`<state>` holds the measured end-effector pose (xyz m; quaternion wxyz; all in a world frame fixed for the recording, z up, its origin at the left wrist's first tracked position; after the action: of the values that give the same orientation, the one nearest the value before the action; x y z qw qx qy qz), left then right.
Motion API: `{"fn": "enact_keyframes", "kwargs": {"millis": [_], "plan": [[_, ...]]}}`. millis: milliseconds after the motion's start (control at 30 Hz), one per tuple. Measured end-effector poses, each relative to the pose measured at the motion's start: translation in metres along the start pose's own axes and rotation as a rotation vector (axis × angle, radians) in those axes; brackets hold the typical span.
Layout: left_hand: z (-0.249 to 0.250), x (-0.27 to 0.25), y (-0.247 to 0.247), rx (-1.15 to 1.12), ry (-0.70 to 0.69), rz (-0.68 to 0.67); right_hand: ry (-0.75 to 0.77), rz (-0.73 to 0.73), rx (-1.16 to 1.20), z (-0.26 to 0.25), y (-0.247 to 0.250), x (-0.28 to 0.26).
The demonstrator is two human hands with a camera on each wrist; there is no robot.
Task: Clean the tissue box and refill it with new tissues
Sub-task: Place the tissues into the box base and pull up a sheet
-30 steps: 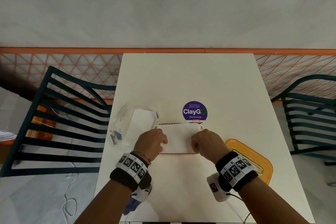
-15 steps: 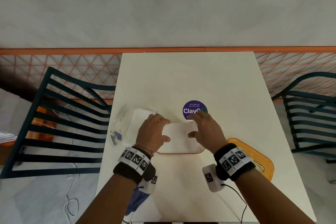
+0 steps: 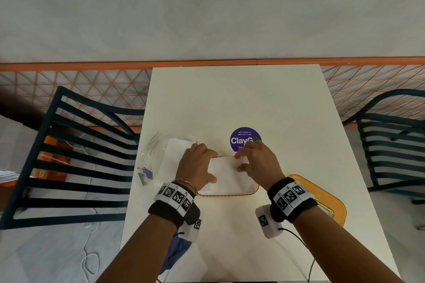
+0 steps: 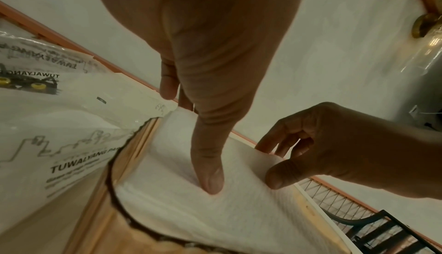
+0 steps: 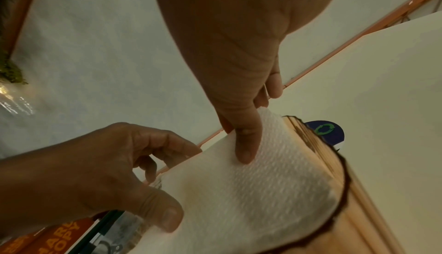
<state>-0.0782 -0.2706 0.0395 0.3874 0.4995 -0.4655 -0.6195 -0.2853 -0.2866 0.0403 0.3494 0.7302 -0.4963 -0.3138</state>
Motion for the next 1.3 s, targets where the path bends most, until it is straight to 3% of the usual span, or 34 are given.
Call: {"fn": "enact_keyframes", "kwargs": {"millis": [367, 767, 1067, 1300], "plan": [[0.002, -0.008, -0.003, -0.029, -0.007, 0.151, 0.023, 0.063, 0.026, 0.004, -0.001, -0.001], [0.005, -0.023, -0.012, -0.082, 0.013, 0.416, 0.065, 0.140, 0.073, 0.011, -0.004, -0.015], [0.004, -0.033, -0.016, -0.087, -0.004, 0.442, 0.118, 0.204, 0.099, 0.016, -0.003, -0.030], [0.006, -0.029, -0.014, -0.155, 0.062, 0.404, 0.232, 0.243, 0.159, 0.012, -0.004, -0.032]]}}
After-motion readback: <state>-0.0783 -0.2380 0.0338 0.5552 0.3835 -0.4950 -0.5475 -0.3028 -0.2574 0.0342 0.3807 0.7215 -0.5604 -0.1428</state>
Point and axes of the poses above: each hand's wrist, its own x-axis towards the middle knuckle, its own y-axis out of the back of the hand, z = x × y, the point moved 1 cm from there along x, towards the middle knuckle, and after that the axes turned 14 degrees about x, right-handed, at the moved point
